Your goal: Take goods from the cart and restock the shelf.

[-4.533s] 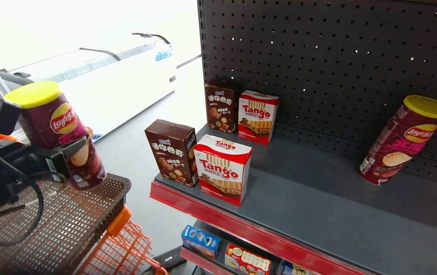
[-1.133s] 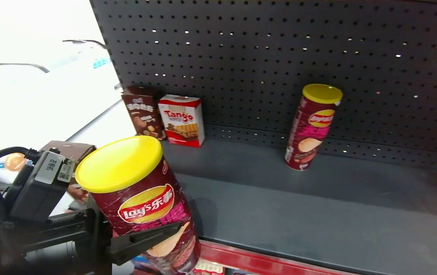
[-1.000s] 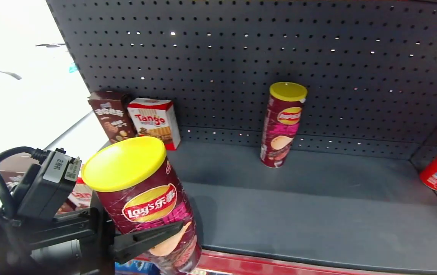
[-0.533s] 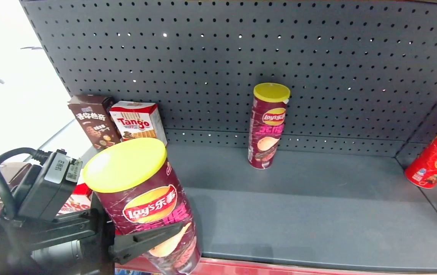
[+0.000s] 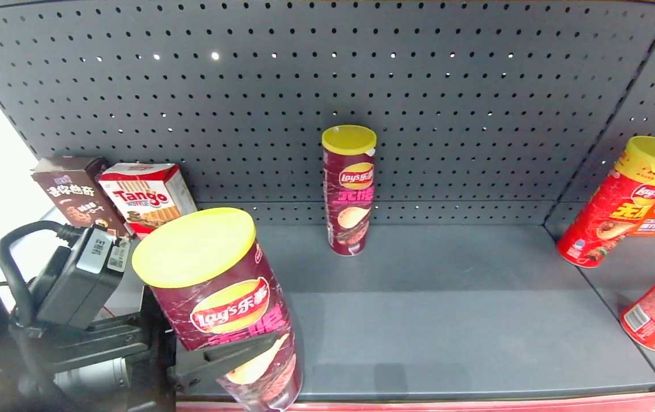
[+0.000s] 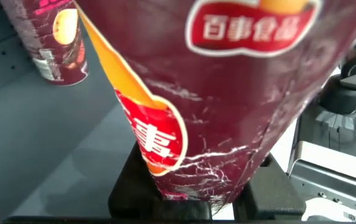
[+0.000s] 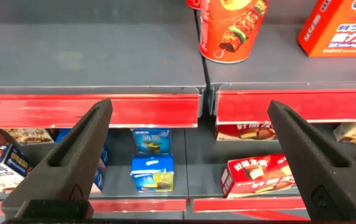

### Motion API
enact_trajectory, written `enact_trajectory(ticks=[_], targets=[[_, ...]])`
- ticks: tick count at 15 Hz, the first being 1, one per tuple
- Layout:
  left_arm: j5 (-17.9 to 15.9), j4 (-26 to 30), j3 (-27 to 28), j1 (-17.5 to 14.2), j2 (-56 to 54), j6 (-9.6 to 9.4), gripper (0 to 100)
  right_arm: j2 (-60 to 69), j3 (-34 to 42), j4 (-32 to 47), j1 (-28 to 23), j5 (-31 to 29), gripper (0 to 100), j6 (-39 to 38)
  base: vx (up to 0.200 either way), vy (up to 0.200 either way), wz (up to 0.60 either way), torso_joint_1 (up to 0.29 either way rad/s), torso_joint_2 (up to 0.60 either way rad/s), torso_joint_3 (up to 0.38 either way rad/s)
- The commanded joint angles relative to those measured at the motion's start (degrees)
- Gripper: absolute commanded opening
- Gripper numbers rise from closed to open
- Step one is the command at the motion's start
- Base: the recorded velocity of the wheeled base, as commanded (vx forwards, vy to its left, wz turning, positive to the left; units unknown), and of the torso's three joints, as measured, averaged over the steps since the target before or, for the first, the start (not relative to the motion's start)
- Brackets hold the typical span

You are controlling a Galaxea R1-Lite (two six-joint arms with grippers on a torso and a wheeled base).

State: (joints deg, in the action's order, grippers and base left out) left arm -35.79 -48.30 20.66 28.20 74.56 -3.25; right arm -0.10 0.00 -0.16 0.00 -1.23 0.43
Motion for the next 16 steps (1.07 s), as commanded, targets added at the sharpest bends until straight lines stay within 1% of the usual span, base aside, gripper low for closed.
enact_trajectory(ticks=[1, 3, 4, 9, 12, 13, 16], targets=[[0.02, -0.04, -0.1, -0.07, -0.11, 0.09, 0, -0.08, 0.0, -0.02, 0.0, 0.0, 100, 0.01, 0.0, 0.0, 0.0, 0.0, 0.0, 0.0], [0.02, -0.04, -0.36, -0.07, -0.11, 0.09, 0, -0.17, 0.0, 0.07, 0.09, 0.09, 100, 0.1, 0.0, 0.0, 0.0, 0.0, 0.0, 0.0], [0.02, -0.04, -0.1, -0.07, -0.11, 0.09, 0, -0.08, 0.0, -0.02, 0.0, 0.09, 100, 0.01, 0.0, 0.0, 0.6, -0.002, -0.01, 0.002], [0.2, 0.05, -0.01, -0.51, -0.11, 0.09, 0, -0.08, 0.0, -0.02, 0.0, 0.18, 100, 0.01, 0.0, 0.0, 0.0, 0.0, 0.0, 0.0], [0.02, -0.04, -0.1, -2.27, 0.24, 0.0, 0, -0.08, 0.0, -0.02, 0.0, 0.26, 100, 0.19, 0.0, 0.0, 0.0, 0.0, 0.0, 0.0], [0.02, -0.04, -0.01, -3.06, 0.33, -0.08, 0, -0.08, 0.0, -0.02, 0.0, 0.18, 100, -0.16, 0.0, 0.0, 0.6, -0.007, 0.0, -0.002], [-0.07, -0.04, -0.36, -3.24, 0.24, -0.08, 0, -0.08, 0.0, -0.02, 0.0, 0.26, 100, -0.08, 0.0, 0.0, 0.0, 0.0, 0.0, 0.0]])
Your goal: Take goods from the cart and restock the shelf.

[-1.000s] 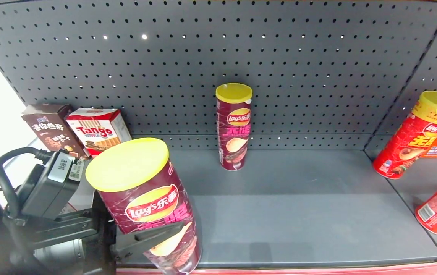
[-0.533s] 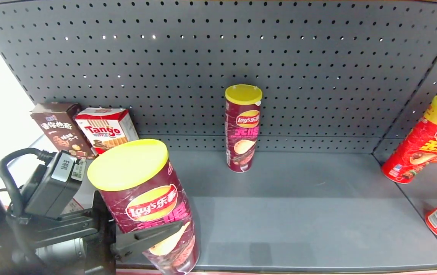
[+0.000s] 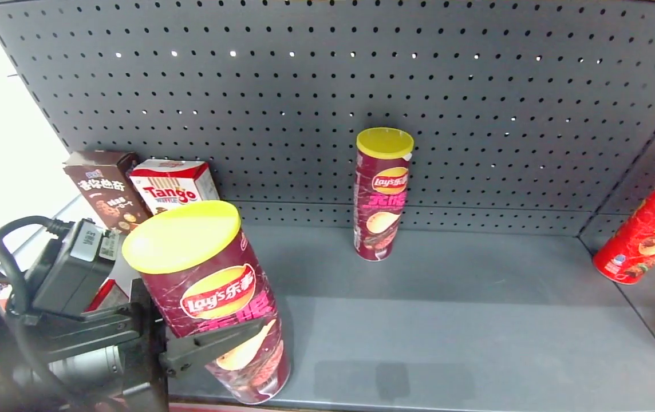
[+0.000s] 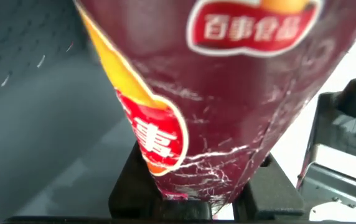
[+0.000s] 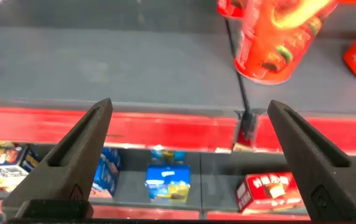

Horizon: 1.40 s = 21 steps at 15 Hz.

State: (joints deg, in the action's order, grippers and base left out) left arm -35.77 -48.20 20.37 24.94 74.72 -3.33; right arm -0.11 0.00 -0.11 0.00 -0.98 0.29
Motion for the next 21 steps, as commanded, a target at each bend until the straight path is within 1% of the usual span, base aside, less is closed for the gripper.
enact_trajectory(ticks=[1, 5, 6, 7, 9, 11, 16, 20, 21], targets=[[-0.09, -0.14, 0.11, 0.02, -0.01, 0.08, 0, -0.07, 0.0, -0.07, 0.0, 0.1, 100, 0.15, 0.0, 0.0, 0.0, 0.0, 0.0, 0.0], [-0.18, -0.58, 0.37, 0.55, 2.36, -0.1, 0, -1.3, -0.09, 0.11, 0.79, 0.18, 100, 0.32, 0.0, 0.0, 0.0, 0.0, 0.0, 0.0], [-0.27, -2.51, 0.55, 0.81, 3.86, -0.01, 0, -1.74, 0.0, 0.11, 0.79, 0.1, 100, 0.32, 0.0, 0.0, 0.0, 0.0, 0.0, 0.0], [-0.18, -3.3, 0.81, 0.81, 5.35, -0.01, 0, -1.12, 0.0, 0.02, 0.35, 0.1, 100, 0.23, 0.0, 0.0, 0.0, 0.0, 0.0, 0.0], [-0.18, -3.39, 1.69, 0.9, 5.53, -0.01, 0, -0.15, 0.0, -0.07, 0.09, 0.1, 100, 0.23, 0.0, 0.0, 0.0, 0.0, 0.0, 0.0], [-0.27, -3.39, 0.28, 0.99, 5.18, -0.01, 0, -0.15, 0.0, -0.07, 0.09, 0.1, 100, 0.23, 0.0, 0.0, 0.0, 0.0, 0.0, 0.0], [-0.18, -3.3, -0.33, 0.99, 4.12, 0.16, 0, -0.15, 0.0, -0.07, 0.18, 0.1, 100, 0.23, 0.0, 0.0, 0.0, 0.0, 0.0, 0.0], [-0.18, -3.13, -1.91, 0.46, 2.72, 0.34, 0, -0.15, 0.0, -0.07, 0.09, 0.1, 100, 0.15, 0.0, 0.0, 0.0, 0.0, 0.0, 0.0], [-0.09, -2.95, -2.0, 0.37, 2.01, 0.43, 0, -0.15, 0.0, -0.07, 0.09, 0.1, 100, 0.15, 0.0, 0.0, -0.6, 0.002, 0.01, -0.002]])
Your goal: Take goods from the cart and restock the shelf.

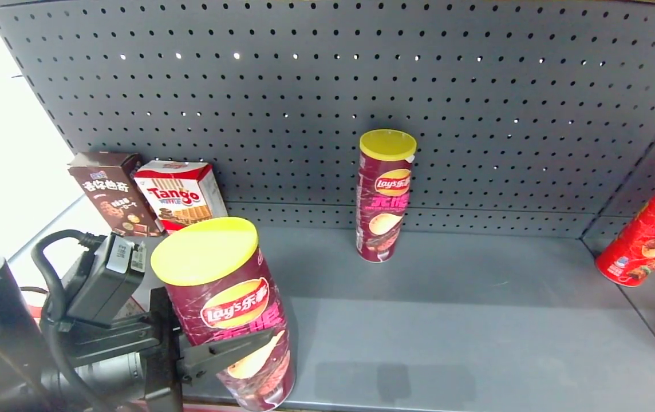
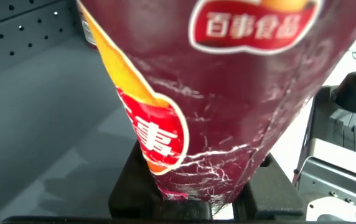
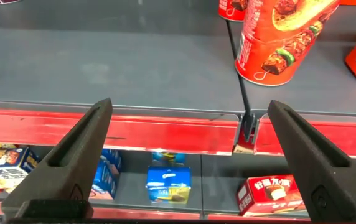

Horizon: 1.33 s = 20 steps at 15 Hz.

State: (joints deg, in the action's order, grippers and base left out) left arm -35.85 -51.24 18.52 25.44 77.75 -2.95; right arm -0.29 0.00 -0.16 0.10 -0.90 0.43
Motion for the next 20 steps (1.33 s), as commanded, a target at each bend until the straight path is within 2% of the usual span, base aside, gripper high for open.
enact_trajectory(ticks=[1, 9, 11, 13, 14, 15, 16, 20], targets=[[-0.01, 0.08, -0.32, -0.13, -1.11, 0.05, 0, 0.03, 0.0, -0.02, -0.01, -0.06, 100, -0.08, 0.0, 0.0, 0.0, 0.0, 0.0, 0.0], [0.08, 0.0, -1.47, -0.31, -2.43, 0.05, 0, 0.12, -0.09, 0.07, 0.17, 0.29, 100, 0.54, 0.0, 0.0, 0.0, 0.0, 0.0, 0.0], [-0.01, 0.0, -1.2, -0.39, -2.78, 0.05, 0, 0.2, 0.0, -0.19, 0.08, 2.48, 100, 0.8, 0.0, 0.0, 0.0, 0.0, 0.0, 0.0], [-0.01, 0.08, -1.2, -0.57, -2.96, 0.14, 0, -4.37, -10.2, -0.46, 1.22, 4.51, 100, -7.19, 0.0, 0.0, 0.0, 0.0, 0.0, 0.0], [-0.01, 0.0, -1.38, -0.48, -3.13, 0.14, 0, -11.66, -17.14, 0.51, 3.07, 8.72, 100, -8.51, 0.0, 0.0, 0.0, 0.0, 0.0, 0.0], [-0.01, 0.08, -1.47, -0.57, -3.13, 0.14, 0, -12.54, -20.3, 1.65, 3.24, 10.83, 100, -5.88, 0.0, 0.0, 0.0, 0.0, 0.0, 0.0], [-0.01, 0.08, -1.47, -0.48, -3.13, 0.14, 0, -15.18, -23.55, 5.34, 3.15, 15.49, 100, -3.06, 0.0, 0.0, 0.0, 0.0, 0.0, 0.0], [-0.09, -0.09, -0.68, -0.48, -3.13, 0.14, 0, -21.5, -25.49, 6.05, 3.15, 23.93, 100, 3.35, 0.0, 0.0, 0.0, 0.0, 0.0, 0.0]])
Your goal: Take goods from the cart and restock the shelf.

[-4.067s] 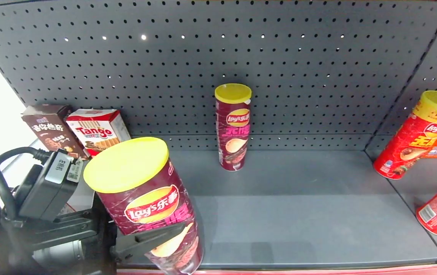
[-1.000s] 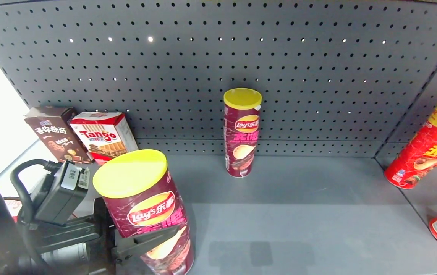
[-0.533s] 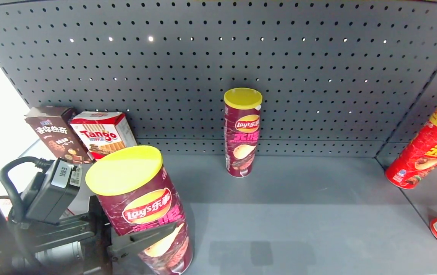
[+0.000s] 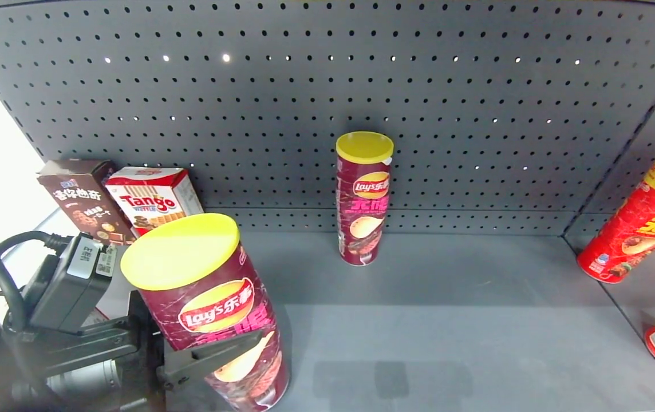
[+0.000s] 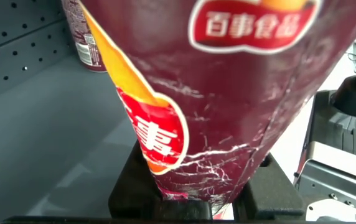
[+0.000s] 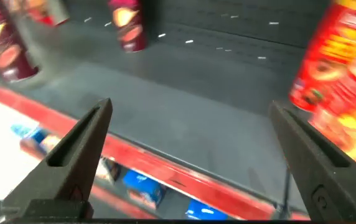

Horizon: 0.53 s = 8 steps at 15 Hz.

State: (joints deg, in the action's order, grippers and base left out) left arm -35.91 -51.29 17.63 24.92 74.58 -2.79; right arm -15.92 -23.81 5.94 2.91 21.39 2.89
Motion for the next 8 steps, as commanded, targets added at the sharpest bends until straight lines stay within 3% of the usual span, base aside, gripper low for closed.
enact_trajectory(ticks=[1, 4, 8], targets=[[-0.03, -0.04, 0.13, 0.04, 0.04, -0.02, 0, -7.9, -3.17, 0.13, 0.43, 4.01, 100, 1.24, 0.0, 0.0, 0.0, 0.0, 0.0, 0.0], [-0.03, -0.13, 0.21, 0.04, 0.04, -0.11, 0, -15.1, -6.07, -0.05, 0.87, 7.79, 100, 4.49, 0.0, 0.0, 0.0, 0.0, 0.0, 0.0], [1.28, 0.05, 0.57, 0.57, -0.93, -0.11, 0, -24.42, -8.45, -1.98, 7.9, 6.64, 100, 7.31, 0.0, 0.0, 0.0, 0.0, 0.0, 0.0]])
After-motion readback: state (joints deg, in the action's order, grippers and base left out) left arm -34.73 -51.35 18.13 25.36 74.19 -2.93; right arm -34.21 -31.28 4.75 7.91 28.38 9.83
